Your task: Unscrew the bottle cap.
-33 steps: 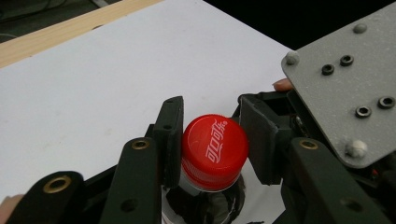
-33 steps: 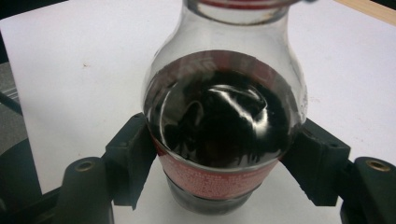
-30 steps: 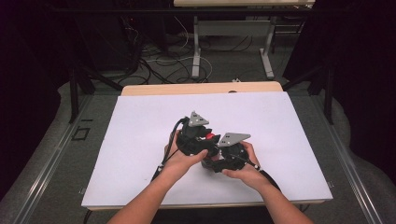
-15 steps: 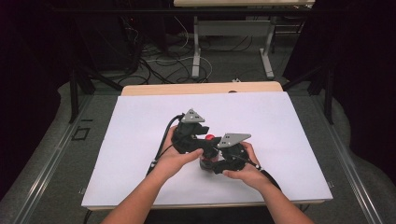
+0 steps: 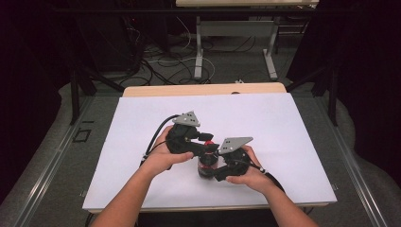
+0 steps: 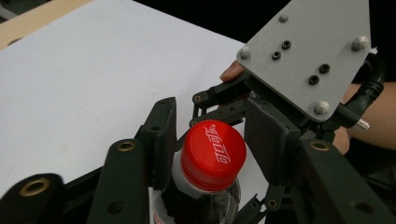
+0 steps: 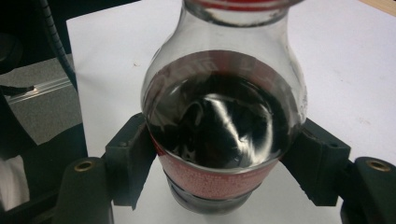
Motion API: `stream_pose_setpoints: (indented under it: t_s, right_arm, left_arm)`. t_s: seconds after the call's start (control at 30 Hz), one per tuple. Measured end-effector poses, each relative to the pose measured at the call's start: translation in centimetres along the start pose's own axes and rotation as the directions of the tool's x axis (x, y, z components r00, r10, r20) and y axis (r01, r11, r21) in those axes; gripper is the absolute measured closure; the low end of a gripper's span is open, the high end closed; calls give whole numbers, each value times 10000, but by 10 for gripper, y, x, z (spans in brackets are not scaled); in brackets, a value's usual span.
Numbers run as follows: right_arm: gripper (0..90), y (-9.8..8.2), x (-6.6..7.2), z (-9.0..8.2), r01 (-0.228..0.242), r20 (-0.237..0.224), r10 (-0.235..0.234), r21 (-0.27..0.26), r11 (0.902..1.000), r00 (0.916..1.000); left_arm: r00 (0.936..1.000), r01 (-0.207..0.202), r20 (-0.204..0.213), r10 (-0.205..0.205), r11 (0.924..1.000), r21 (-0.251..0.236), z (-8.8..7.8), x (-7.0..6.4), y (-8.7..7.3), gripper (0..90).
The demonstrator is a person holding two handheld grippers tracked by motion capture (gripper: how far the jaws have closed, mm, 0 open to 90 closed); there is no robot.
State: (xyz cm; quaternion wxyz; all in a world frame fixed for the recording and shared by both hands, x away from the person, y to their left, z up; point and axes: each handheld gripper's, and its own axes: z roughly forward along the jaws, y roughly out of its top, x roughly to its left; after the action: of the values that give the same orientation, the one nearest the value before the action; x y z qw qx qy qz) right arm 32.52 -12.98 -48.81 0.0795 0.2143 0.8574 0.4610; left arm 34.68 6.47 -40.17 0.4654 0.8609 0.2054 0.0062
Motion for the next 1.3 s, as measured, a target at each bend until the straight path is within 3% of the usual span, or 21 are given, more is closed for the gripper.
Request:
stream_pose_setpoints:
  t_s: [0.1, 0.3, 0.37, 0.4, 0.5, 0.53, 0.57, 0.63, 0.67, 0.7, 0.73, 0.77, 0.8, 0.9, 0.97, 1.0, 1.07, 1.1, 1.17, 1.23, 1.3]
  right_arm:
    - [296, 0, 0, 0, -25, -55, 25, -8, 10000, 10000]
    - [296, 0, 0, 0, -43, 172, 43, 16, 10000, 9998]
    - [296, 0, -1, 0, -136, 317, 136, 1, 9999, 9994]
    - [296, 0, 0, 0, -184, 341, 184, 2, 9998, 9992]
    - [296, 0, 0, 1, -303, 802, 302, -6, 9995, 9963]
    - [296, 0, -1, 1, -300, 967, 296, 23, 9995, 9949]
    - [296, 0, -1, 1, -310, 992, 299, 97, 9995, 9946]
    - [296, 0, -1, 2, -366, 1203, 347, 137, 9992, 9921]
    - [296, 0, -1, 3, -463, 1339, 441, 128, 9988, 9900]
    - [296, -1, -1, 3, -466, 1467, 451, 71, 9989, 9882]
    - [296, -1, -2, 3, -457, 1477, 435, 112, 9989, 9881]
    - [296, -1, -2, 3, -533, 1484, 505, 153, 9985, 9876]
    - [296, -1, -2, 3, -559, 1486, 539, 87, 9984, 9874]
    - [296, -2, -4, 2, -550, 1367, 540, 36, 9985, 9891]
    - [297, -2, -5, 0, -522, 1261, 516, 9, 9986, 9907]
    - [297, -2, -5, 0, -513, 1196, 511, -15, 9987, 9915]
    - [297, -1, -5, -1, -474, 1125, 469, 17, 9989, 9925]
    - [297, -1, -4, -1, -426, 1068, 420, 36, 9991, 9934]
    - [297, -1, -4, -1, -391, 937, 389, 2, 9992, 9948]
    - [297, -1, -4, -1, -342, 704, 339, 29, 9994, 9969]
    - [297, 0, -4, -2, -80, 512, 77, 58, 10000, 9987]
  left_arm:
    - [9996, -51, 287, 47, 9999, 147, -1, 2, 0, 599]
    - [9998, -24, -178, 28, 9998, 186, -1, -1, 1, 613]
    - [9966, 356, -732, -369, 9992, -190, 2, -5, 0, 614]
    - [9955, 466, -832, -462, 9989, 28, 1, -6, 1, 614]
    - [9832, 854, -1599, -884, 9960, -258, 6, -11, 1, 615]
    - [9832, 854, -1599, -884, 9960, -258, 6, -11, 1, 615]
    - [9729, 1039, -2027, -1108, 9936, -442, 10, -14, 1, 615]
    - [9617, 1130, -2455, -1218, 9924, -498, 12, -16, 1, 615]
    - [9563, 1203, -2608, -1321, 9909, -607, 14, -17, 1, 616]
    - [9563, 1203, -2608, -1321, 9909, -607, 14, -17, 1, 616]
    - [9482, 1321, -2819, -1466, 9888, -698, 16, -20, 1, 615]
    - [9478, 1316, -2851, -1428, 9896, -584, 16, -19, 2, 615]
    - [9478, 1316, -2851, -1428, 9896, -584, 16, -19, 2, 614]
    - [9576, 1242, -2540, -1359, 9903, -616, 16, -17, 4, 596]
    - [9601, 1359, -2375, -1474, 9886, -643, 15, -17, 5, 533]
    - [9676, 1394, -2047, -1476, 9888, -540, 11, -15, 7, 503]
    - [9709, 1306, -1946, -1399, 9896, -599, 8, -14, 7, 474]
    - [9746, 1146, -1876, -1225, 9920, -525, 5, -12, 7, 459]
    - [9859, 991, -1323, -1025, 9946, -322, -1, -7, 7, 443]
    - [9876, 1016, -1179, -1039, 9945, -252, -3, -6, 6, 442]
    - [9956, 676, -659, -671, 9977, 63, -5, 1, 4, 447]
